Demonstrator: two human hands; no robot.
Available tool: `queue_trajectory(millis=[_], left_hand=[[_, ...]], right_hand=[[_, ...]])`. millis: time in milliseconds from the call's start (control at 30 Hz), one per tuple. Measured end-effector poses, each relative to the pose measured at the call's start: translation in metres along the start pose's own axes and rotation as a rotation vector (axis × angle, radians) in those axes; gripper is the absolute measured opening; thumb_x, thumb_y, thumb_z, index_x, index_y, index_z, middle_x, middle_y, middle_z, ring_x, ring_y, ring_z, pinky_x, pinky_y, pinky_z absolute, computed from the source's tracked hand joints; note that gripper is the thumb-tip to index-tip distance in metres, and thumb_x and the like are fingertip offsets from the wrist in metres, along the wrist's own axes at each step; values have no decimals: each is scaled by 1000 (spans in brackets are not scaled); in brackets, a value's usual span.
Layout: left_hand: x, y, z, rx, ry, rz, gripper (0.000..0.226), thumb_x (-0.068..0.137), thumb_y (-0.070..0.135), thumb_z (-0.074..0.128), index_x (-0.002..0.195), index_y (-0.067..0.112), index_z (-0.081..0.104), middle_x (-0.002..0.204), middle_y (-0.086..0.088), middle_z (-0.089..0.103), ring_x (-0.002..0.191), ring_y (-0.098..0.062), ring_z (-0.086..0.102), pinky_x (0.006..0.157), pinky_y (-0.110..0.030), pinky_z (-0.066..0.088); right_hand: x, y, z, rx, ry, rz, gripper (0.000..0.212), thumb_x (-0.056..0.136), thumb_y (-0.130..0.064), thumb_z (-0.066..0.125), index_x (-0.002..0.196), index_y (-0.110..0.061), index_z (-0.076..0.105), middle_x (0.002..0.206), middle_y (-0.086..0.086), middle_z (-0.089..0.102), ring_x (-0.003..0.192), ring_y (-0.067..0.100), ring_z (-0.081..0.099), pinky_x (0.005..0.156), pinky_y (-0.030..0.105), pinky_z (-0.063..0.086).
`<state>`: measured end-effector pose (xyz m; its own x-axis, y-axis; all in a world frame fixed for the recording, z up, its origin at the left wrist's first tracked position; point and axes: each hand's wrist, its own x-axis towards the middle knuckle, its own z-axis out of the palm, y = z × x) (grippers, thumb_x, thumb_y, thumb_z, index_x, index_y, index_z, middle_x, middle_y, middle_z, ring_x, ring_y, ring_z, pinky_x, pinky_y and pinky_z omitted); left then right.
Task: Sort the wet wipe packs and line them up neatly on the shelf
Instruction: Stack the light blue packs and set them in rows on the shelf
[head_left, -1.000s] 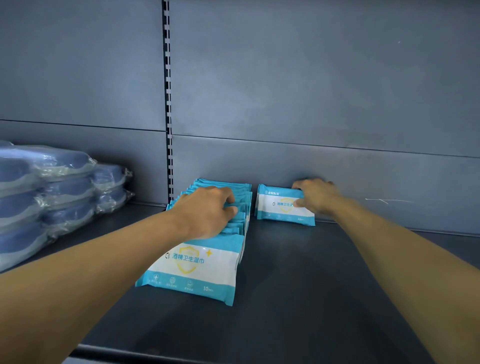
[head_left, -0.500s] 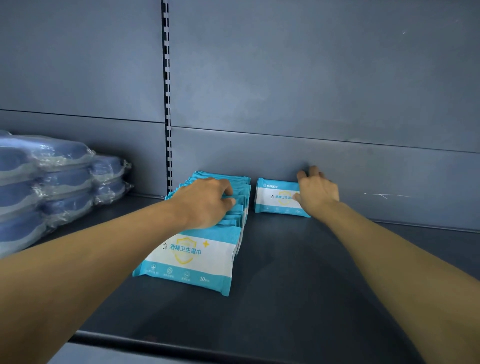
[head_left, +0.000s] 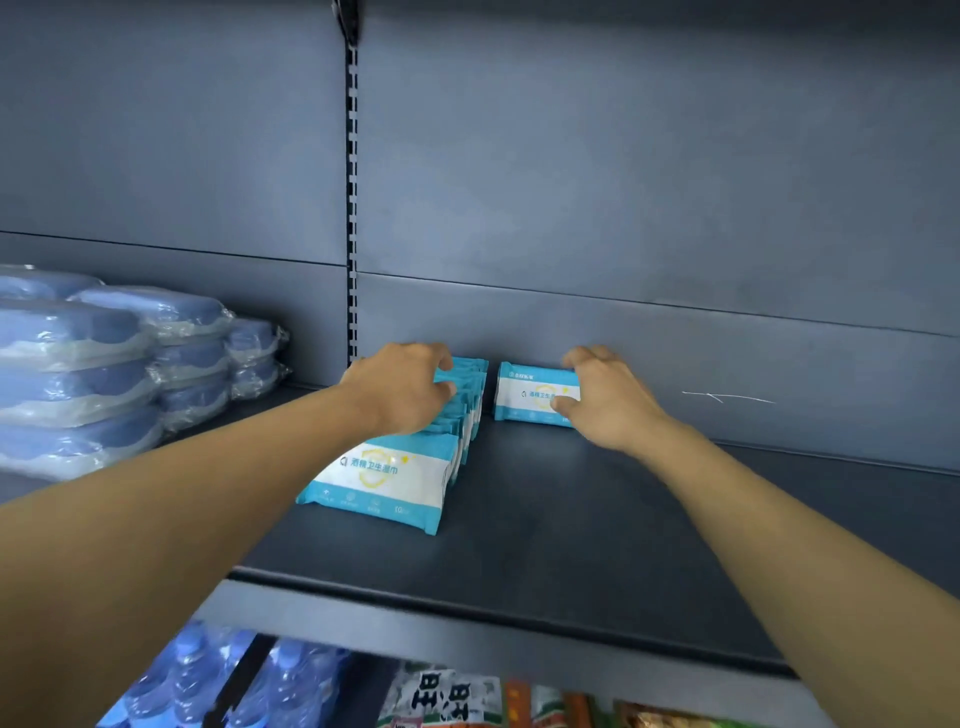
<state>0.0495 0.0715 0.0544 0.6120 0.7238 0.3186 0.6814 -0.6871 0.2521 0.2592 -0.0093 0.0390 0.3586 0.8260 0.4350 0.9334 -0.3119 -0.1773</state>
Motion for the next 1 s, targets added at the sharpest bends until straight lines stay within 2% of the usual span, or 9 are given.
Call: queue_trajectory(millis=[200, 333, 467, 733, 833, 1000], left_hand=[[-61, 9, -26, -2, 65, -50, 30, 94, 32, 45, 123, 27, 52, 125, -1, 59, 104, -26, 59, 90, -42, 49], [-112, 6, -33, 29, 85, -75, 28, 93, 32, 45, 120, 30, 54, 119, 1, 63, 107, -25, 57, 84, -35, 46], [-167, -8, -27, -1, 40, -82, 24, 93, 35, 46, 115, 32, 56, 117, -1, 63, 107, -27, 57, 89, -39, 47], [-270, -68, 23, -35, -150, -46, 19, 92, 29, 44, 100, 29, 61, 111, -4, 63, 105, -30, 56, 80, -37, 46], [-306, -90, 58, -44, -265, -30, 21, 94, 28, 41, 104, 27, 60, 108, -4, 64, 101, -29, 56, 76, -36, 45], [-365, -118, 127, -94, -432, -42, 18, 94, 31, 43, 100, 33, 60, 110, 0, 65, 101, -25, 59, 83, -38, 48]], right_hand=[[-72, -42, -30, 125, 18, -86, 30, 93, -23, 53, 122, -17, 53, 126, 5, 50, 112, 26, 53, 90, 41, 46], [-123, -75, -44, 123, 12, -158, 28, 95, -23, 49, 122, -16, 53, 126, 5, 52, 114, 25, 53, 89, 38, 46], [-175, -109, -44, 98, -35, -189, 29, 94, -28, 53, 122, -18, 51, 124, 4, 54, 113, 26, 53, 84, 38, 46], [-285, -151, 15, 117, -209, -78, 29, 91, -30, 54, 118, -21, 52, 119, 3, 58, 110, 27, 55, 88, 41, 47], [-329, -160, 51, 83, -311, -24, 24, 91, -27, 52, 112, -18, 53, 116, 4, 59, 109, 30, 55, 83, 39, 47], [-402, -167, 110, 88, -512, 65, 29, 94, -30, 52, 120, -18, 51, 117, 5, 59, 106, 29, 57, 80, 40, 49]])
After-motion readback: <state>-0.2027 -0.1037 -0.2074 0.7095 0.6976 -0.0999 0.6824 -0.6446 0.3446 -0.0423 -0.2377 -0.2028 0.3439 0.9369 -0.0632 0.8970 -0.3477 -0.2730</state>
